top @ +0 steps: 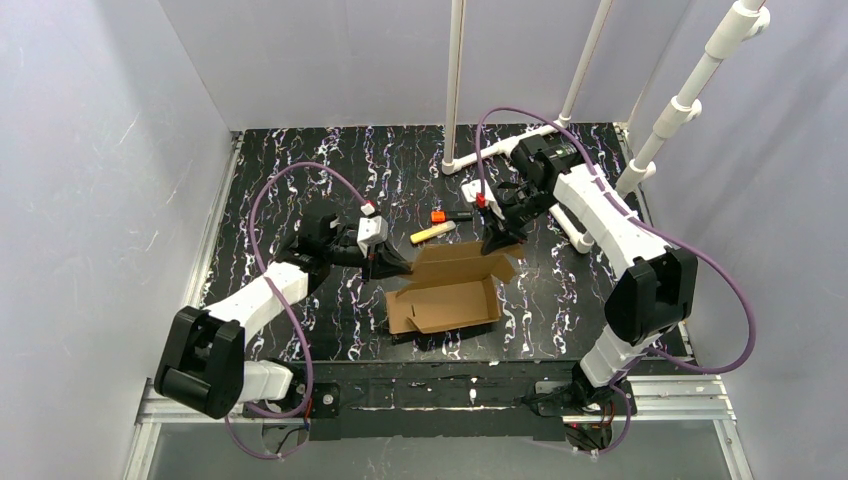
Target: Fold the paper box
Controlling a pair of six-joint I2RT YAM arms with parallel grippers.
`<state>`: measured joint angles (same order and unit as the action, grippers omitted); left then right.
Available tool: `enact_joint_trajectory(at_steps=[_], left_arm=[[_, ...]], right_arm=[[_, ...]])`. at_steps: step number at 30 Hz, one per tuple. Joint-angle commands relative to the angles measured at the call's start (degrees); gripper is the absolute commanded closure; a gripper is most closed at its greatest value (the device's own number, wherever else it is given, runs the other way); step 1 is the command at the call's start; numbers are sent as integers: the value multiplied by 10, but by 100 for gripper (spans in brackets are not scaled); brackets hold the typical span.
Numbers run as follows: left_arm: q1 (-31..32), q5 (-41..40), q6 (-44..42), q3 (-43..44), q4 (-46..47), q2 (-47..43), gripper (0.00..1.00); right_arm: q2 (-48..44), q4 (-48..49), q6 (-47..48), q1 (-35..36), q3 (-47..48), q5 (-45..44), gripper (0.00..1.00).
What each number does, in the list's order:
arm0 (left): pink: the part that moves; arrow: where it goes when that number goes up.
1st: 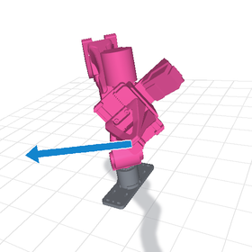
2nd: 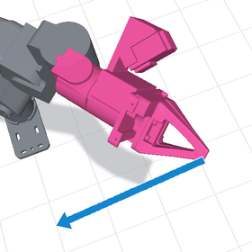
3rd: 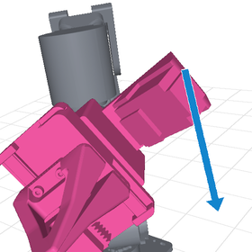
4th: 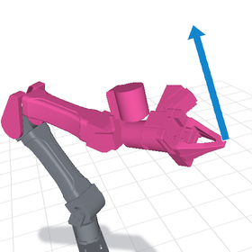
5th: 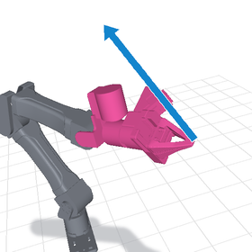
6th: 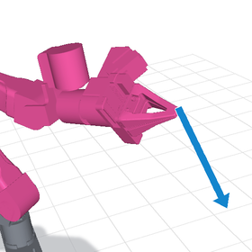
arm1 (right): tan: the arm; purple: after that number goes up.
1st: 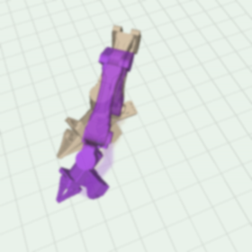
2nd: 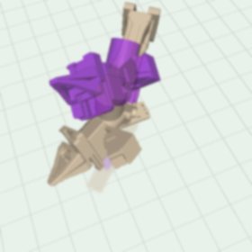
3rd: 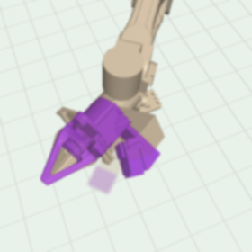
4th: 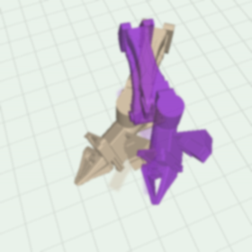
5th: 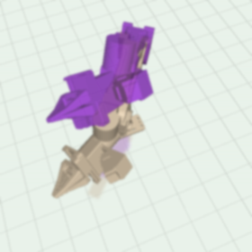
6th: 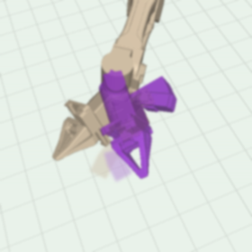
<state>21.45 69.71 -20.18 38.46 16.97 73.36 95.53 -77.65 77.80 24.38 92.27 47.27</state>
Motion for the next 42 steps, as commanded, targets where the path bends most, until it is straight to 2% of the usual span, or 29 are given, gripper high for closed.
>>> enact_joint_trajectory(at_steps=[1,2,4,9,12,14,17,21,22,23,25,26,28,31,35,39,42], left_arm=[[7,16,-9,35,28,-5,100],[7,4,3,34,28,-7,99],[7,-25,31,32,28,-15,86],[6,-116,111,21,29,-49,69],[-8,-184,214,24,28,-80,58],[-19,-231,289,19,28,-114,43],[-33,-287,372,-6,28,-186,35],[-42,-364,525,-61,9,-272,17],[-44,-368,558,-75,6,-285,17],[-45,-364,587,-89,6,-295,19],[-46,-355,640,-113,6,-300,41],[-45,-344,663,-122,6,-298,45],[-38,-343,704,-144,10,-295,49],[-23,-360,711,-166,13,-292,52],[7,-397,708,-173,15,-242,75],[26,-425,693,-165,15,-169,84],[31,-455,685,-159,14,-133,95]], right_arm=[[-4,25,-29,17,13,18,99],[-4,31,-38,17,11,16,99],[-7,50,-59,17,6,10,99],[-20,91,-104,16,-18,-4,99],[-26,115,-130,16,-31,-18,99],[-30,131,-146,15,-40,-27,99],[-37,154,-172,13,-54,-38,99],[-41,179,-201,11,-63,-48,99],[-41,183,-206,11,-64,-49,99],[-41,189,-212,10,-65,-50,99],[-42,197,-224,10,-68,-54,99],[-43,204,-230,10,-72,-57,99],[-43,211,-236,10,-80,-57,99],[-41,223,-245,10,-89,-53,99],[-35,226,-250,10,-90,-52,99],[-34,226,-251,10,-89,-49,99],[-35,226,-251,10,-90,-48,99]])
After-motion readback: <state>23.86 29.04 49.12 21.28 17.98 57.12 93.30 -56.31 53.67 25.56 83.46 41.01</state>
